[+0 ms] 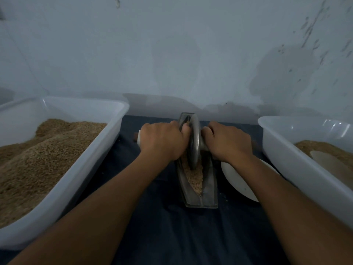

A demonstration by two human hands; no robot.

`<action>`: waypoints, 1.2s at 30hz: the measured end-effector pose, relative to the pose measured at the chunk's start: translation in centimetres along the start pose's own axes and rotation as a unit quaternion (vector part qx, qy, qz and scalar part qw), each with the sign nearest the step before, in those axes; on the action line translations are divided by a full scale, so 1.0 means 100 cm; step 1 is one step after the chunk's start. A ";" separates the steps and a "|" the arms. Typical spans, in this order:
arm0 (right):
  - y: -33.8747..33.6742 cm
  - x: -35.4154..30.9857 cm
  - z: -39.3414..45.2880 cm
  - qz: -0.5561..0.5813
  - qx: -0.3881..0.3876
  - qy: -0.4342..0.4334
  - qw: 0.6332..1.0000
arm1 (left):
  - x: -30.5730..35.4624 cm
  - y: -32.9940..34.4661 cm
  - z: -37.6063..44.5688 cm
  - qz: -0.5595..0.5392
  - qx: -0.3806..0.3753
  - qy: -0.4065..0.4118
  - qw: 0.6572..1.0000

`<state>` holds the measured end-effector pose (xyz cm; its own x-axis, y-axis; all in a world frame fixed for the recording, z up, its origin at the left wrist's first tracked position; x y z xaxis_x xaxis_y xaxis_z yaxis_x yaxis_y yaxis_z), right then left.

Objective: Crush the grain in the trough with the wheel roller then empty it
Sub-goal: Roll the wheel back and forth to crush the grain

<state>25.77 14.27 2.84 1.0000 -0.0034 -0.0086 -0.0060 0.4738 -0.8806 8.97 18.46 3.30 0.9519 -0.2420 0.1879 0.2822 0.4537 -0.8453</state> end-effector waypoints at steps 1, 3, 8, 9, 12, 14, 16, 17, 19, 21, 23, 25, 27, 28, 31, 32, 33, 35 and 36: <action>0.001 0.001 0.002 -0.002 -0.001 0.000 1.000 | 0.000 0.002 0.002 -0.002 -0.005 -0.001 1.000; 0.003 0.002 0.007 -0.002 -0.004 0.000 1.000 | 0.001 0.005 0.006 0.000 -0.009 -0.003 1.000; 0.007 0.008 0.019 0.001 -0.021 0.001 1.000 | 0.003 0.009 0.015 0.010 -0.008 -0.007 1.000; 0.008 0.009 0.021 0.000 -0.021 0.002 1.000 | 0.004 0.010 0.018 0.013 -0.010 -0.008 1.000; 0.009 0.011 0.028 0.001 -0.018 0.002 1.000 | 0.005 0.012 0.025 0.017 -0.015 -0.012 1.000; 0.012 0.014 0.031 0.009 -0.026 0.003 1.000 | 0.007 0.012 0.029 0.015 -0.013 -0.014 1.000; 0.015 0.017 0.035 0.022 -0.038 0.006 0.999 | 0.009 0.012 0.032 0.013 -0.008 -0.011 1.000; 0.017 0.018 0.036 0.032 -0.043 0.006 0.999 | 0.010 0.013 0.034 0.010 -0.005 -0.010 1.000; 0.020 0.021 0.041 0.048 -0.049 0.007 0.998 | 0.011 0.014 0.037 0.004 -0.001 -0.010 1.000; 0.023 0.023 0.047 0.057 -0.057 0.005 0.997 | 0.011 0.015 0.041 0.002 -0.003 -0.015 1.000; 0.027 0.026 0.054 0.067 -0.077 0.002 0.995 | 0.011 0.017 0.044 0.001 -0.006 -0.020 1.000; 0.032 0.028 0.059 0.076 -0.096 0.004 0.993 | 0.012 0.018 0.047 0.002 -0.002 -0.020 1.000; 0.035 0.031 0.062 0.084 -0.107 0.006 0.991 | 0.014 0.019 0.051 0.006 0.005 -0.015 1.000; 0.036 0.031 0.063 0.089 -0.111 0.005 0.990 | 0.016 0.019 0.053 0.009 0.008 -0.014 1.000; 0.038 0.031 0.067 0.102 -0.118 -0.014 0.988 | 0.018 0.022 0.057 0.015 0.008 -0.012 1.000; 0.038 0.031 0.069 0.106 -0.119 -0.020 0.987 | 0.017 0.022 0.057 0.014 0.009 -0.014 1.000; 0.039 0.030 0.072 0.105 -0.121 -0.022 0.987 | 0.016 0.023 0.058 0.012 0.011 -0.016 1.000; 0.038 0.030 0.077 0.090 -0.124 -0.018 0.988 | 0.014 0.024 0.059 0.004 0.009 -0.022 1.000; 0.038 0.031 0.079 0.083 -0.122 -0.013 0.989 | 0.013 0.025 0.060 0.000 0.007 -0.025 1.000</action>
<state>28.91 23.00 3.22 0.9848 0.0808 -0.1538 -0.1690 0.2401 -0.9559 11.61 24.40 4.42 0.9566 -0.1984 0.2133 0.2835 0.4652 -0.8386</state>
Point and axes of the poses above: each hand's wrist, its own z-axis towards the middle knuckle, its own y-axis out of the palm, x = y × z, the point moved 7 cm from there along z, towards the middle knuckle, and after that the axes turned 14 degrees about -y, right-handed, at the moved point
